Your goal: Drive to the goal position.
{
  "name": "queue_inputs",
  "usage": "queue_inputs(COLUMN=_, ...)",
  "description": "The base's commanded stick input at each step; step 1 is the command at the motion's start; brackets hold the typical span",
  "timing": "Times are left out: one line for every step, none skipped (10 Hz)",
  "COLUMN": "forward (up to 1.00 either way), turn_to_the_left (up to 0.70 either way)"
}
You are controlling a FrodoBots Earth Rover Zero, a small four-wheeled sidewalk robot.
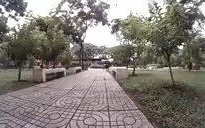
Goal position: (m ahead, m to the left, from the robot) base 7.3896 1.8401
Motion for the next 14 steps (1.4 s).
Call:
queue_inputs(forward=0.0, turn_to_the_left=0.0)
queue_inputs(forward=0.0, turn_to_the_left=0.0)
queue_inputs(forward=0.0, turn_to_the_left=0.0)
queue_inputs(forward=0.0, turn_to_the_left=0.28)
queue_inputs(forward=0.0, turn_to_the_left=0.35)
queue_inputs(forward=0.0, turn_to_the_left=0.11)
queue_inputs(forward=0.0, turn_to_the_left=0.0)
queue_inputs(forward=0.58, turn_to_the_left=0.0)
queue_inputs(forward=0.0, turn_to_the_left=0.0)
queue_inputs(forward=0.0, turn_to_the_left=0.0)
queue_inputs(forward=0.0, turn_to_the_left=0.0)
queue_inputs(forward=0.0, turn_to_the_left=0.0)
queue_inputs(forward=0.0, turn_to_the_left=0.0)
queue_inputs(forward=0.0, turn_to_the_left=0.0)
